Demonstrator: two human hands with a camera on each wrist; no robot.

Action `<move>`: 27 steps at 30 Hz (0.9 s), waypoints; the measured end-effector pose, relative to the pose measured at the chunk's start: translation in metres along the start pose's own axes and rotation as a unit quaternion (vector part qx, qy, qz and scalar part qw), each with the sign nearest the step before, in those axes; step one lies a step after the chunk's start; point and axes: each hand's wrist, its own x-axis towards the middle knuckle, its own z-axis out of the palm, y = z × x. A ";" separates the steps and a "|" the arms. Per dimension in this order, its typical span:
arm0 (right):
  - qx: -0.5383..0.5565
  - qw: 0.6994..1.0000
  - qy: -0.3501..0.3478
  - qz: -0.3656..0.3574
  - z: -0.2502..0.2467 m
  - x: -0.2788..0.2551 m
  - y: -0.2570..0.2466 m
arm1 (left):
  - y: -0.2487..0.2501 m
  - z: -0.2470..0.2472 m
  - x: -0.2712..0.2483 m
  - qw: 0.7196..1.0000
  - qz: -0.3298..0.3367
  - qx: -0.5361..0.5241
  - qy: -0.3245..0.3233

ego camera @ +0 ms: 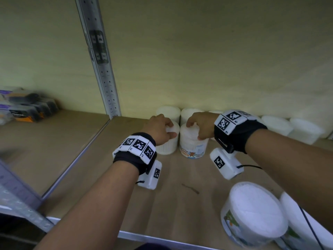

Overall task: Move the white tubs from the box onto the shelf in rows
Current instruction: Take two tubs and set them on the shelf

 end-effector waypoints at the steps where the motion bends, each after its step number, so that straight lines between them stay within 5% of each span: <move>1: 0.005 1.000 0.001 0.001 0.000 0.000 0.000 | 0.000 0.000 0.000 1.000 0.000 0.001 -0.001; 8: -0.030 0.998 0.019 0.059 0.006 0.002 -0.001 | 0.001 0.000 -0.001 1.000 -0.004 -0.002 0.001; 27: -0.001 0.999 -0.026 0.030 0.009 0.022 0.008 | 0.000 0.001 -0.001 1.000 0.007 0.001 0.002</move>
